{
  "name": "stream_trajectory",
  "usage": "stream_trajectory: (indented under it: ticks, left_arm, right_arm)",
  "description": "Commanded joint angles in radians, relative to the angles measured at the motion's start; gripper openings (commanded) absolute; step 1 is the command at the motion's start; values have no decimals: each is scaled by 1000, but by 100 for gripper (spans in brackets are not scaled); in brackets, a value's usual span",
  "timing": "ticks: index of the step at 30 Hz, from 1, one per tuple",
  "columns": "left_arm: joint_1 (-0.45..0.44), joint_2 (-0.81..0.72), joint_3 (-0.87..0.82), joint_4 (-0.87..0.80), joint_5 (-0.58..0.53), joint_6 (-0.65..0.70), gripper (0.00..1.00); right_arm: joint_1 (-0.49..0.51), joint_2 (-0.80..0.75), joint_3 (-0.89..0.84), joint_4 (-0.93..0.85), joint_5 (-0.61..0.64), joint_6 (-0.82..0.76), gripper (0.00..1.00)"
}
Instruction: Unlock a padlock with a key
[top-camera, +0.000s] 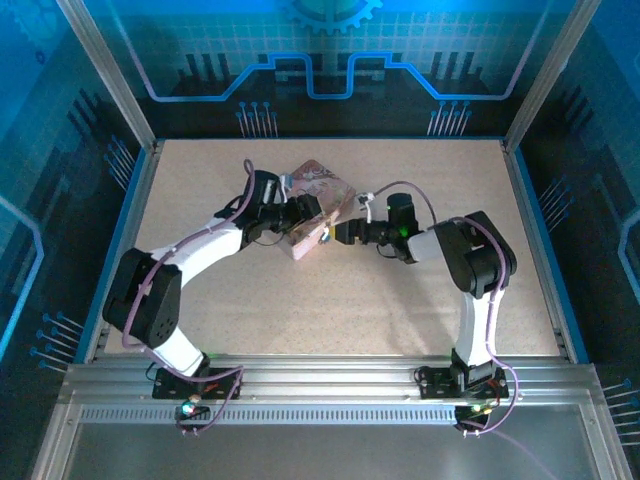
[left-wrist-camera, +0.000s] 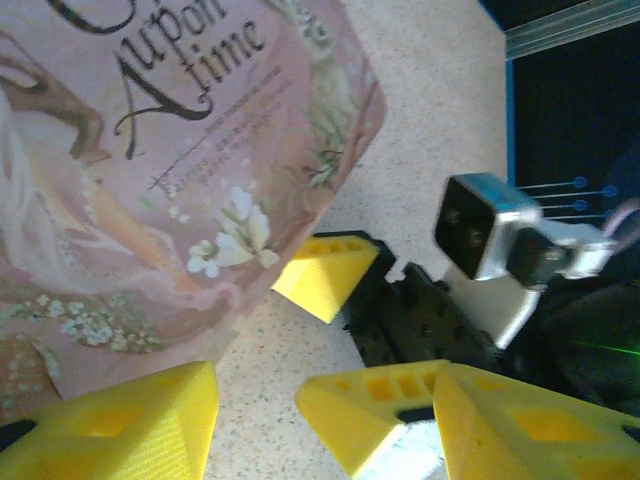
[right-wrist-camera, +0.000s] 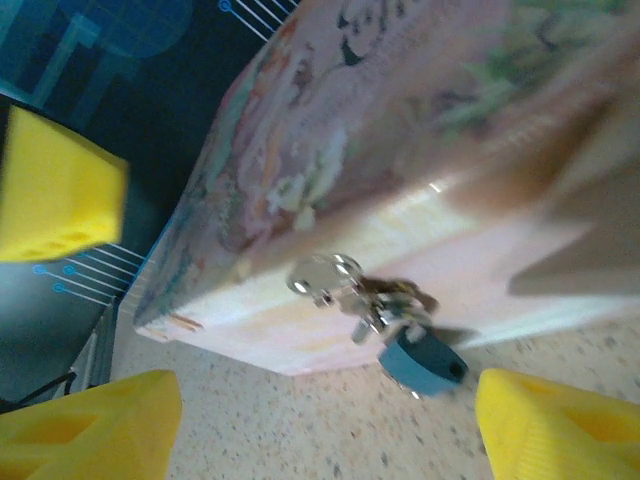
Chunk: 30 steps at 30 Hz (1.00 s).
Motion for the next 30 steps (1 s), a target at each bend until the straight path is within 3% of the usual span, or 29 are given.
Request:
stream_trajectory:
  ticks: [1,16,30]
  left_arm:
    - [6,37,24,19,27,9,59]
    - [7,49,-25,25,-6,7,59]
    - [7,54,-28,23,-5,3,59]
  right_arm:
    - [18,34,38,35,-26,23,78]
    - [35,99,75,20,-44,25,77]
    - [43,155,69,217,-105,71,75]
